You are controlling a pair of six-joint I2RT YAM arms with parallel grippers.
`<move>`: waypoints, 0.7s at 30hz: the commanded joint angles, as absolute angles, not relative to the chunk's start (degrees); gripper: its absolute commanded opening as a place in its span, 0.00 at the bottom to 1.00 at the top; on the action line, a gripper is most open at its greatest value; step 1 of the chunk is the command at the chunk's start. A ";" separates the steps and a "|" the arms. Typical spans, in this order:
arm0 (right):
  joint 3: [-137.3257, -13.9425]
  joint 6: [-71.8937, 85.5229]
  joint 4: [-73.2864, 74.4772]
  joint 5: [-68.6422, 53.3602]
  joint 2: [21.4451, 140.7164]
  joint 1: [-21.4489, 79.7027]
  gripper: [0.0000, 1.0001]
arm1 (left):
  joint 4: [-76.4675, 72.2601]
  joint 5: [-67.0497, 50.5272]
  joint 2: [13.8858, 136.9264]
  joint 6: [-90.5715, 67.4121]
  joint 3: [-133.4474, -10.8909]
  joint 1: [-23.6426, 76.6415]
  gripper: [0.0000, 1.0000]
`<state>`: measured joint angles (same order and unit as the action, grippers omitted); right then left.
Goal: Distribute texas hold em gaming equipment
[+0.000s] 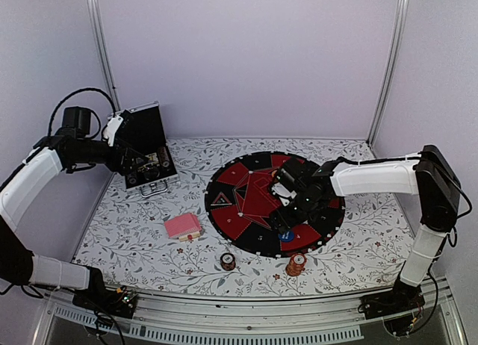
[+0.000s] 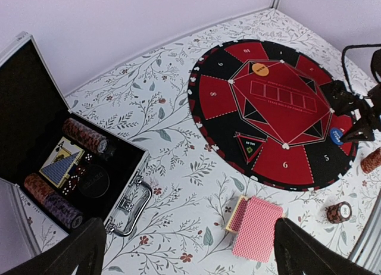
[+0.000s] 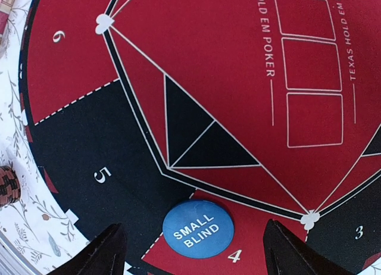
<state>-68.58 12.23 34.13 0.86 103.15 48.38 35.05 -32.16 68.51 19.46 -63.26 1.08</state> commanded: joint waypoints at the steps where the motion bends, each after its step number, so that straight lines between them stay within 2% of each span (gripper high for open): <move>1: -70.35 12.29 35.88 0.94 104.24 49.47 0.81 | 35.68 -32.77 67.00 18.90 -63.63 1.67 1.00; 13: -71.28 12.62 36.70 4.15 108.75 50.94 0.77 | 35.86 -33.60 67.79 18.71 -62.95 2.50 1.00; 21: -69.90 13.76 36.22 6.76 108.99 50.96 0.72 | 36.03 -30.67 69.57 19.84 -60.12 9.16 1.00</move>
